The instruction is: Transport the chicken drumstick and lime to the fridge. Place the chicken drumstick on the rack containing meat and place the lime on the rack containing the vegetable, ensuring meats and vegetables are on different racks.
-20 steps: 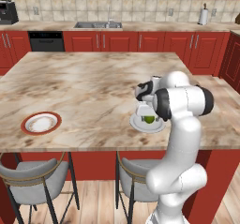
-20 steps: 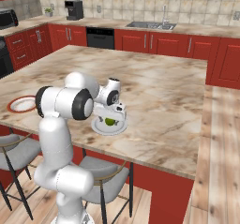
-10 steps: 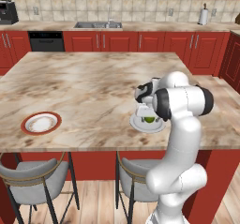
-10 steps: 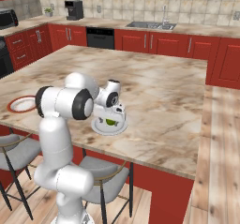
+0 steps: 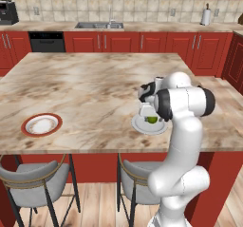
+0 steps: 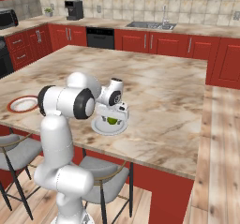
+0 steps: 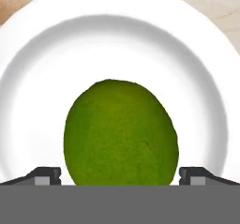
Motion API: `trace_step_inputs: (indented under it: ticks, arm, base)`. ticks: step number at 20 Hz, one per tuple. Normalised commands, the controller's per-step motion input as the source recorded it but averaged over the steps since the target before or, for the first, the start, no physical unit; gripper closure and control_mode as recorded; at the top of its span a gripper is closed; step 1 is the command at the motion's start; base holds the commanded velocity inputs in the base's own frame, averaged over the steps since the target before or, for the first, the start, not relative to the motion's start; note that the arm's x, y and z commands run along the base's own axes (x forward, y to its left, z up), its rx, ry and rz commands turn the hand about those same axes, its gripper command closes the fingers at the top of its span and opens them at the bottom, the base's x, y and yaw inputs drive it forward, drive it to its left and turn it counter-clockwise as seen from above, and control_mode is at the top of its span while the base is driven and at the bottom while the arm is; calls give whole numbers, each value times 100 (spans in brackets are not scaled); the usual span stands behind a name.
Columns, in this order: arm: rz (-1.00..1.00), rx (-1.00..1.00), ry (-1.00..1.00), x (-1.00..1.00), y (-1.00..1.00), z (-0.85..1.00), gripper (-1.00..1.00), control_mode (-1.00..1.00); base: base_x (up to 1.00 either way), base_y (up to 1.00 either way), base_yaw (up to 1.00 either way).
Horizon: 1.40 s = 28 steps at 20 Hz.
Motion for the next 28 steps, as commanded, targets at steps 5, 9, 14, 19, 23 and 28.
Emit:
trace_step_inputs:
  ticks: [5, 9, 14, 19, 23, 28]
  arm:
    - [0, 0, 0, 22, 0, 0, -100, -100]
    - [0, 0, 0, 12, 0, 0, -100, -100]
    - [0, 0, 0, 0, 4, -7, 100, -100]
    - [0, 0, 0, 0, 0, -3, 100, -100]
    - [0, 0, -4, -14, 4, -1, 100, -100]
    - [0, -4, -20, -96, 15, 45, 100, -100]
  base:
    - [0, 0, 0]
    - [0, 0, 0]
    - [0, 0, 0]
    - [0, 0, 0]
    - [0, 0, 0]
    - [0, 0, 0]
